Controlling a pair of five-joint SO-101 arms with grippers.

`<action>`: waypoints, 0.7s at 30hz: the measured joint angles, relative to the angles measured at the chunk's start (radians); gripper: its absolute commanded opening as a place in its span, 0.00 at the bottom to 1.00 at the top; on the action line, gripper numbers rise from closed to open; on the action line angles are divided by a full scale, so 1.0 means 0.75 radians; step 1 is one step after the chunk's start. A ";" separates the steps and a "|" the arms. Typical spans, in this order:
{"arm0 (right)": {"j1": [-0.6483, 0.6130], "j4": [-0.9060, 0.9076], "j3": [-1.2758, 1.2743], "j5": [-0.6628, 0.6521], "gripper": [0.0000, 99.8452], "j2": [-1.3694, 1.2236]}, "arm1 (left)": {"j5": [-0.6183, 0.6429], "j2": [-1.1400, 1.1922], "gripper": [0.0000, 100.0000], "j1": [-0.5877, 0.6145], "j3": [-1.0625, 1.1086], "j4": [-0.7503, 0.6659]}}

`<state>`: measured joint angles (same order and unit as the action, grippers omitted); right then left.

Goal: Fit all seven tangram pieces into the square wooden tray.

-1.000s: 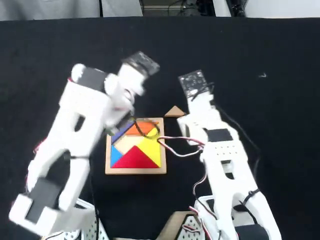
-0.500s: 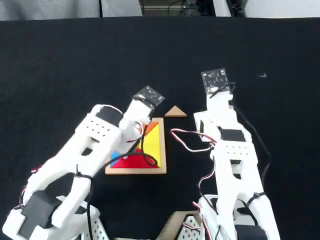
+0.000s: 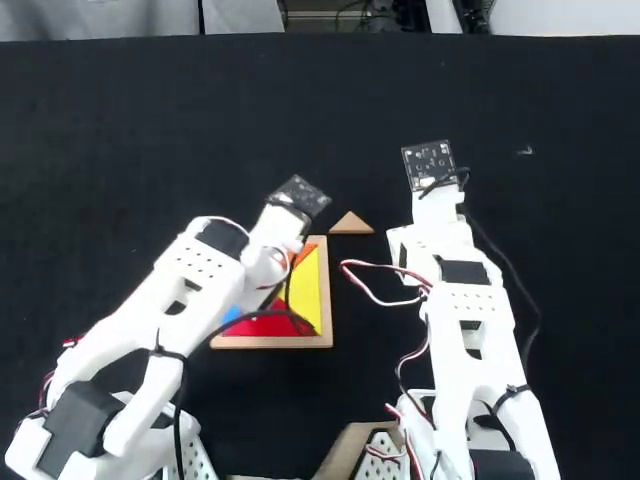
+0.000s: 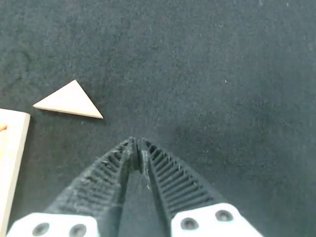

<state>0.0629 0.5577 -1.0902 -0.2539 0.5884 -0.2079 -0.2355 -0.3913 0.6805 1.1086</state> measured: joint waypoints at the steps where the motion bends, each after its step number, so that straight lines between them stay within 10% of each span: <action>1: 0.000 0.000 0.000 0.000 0.01 0.000 | 0.000 0.000 0.03 0.014 0.000 -0.025; 21: 0.000 0.000 0.000 0.000 0.01 0.000 | -0.065 0.184 0.03 0.041 0.008 -0.155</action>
<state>0.0629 0.5577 -1.0902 -0.2539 0.5884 -0.2570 -0.0974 -0.3606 0.6866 0.9920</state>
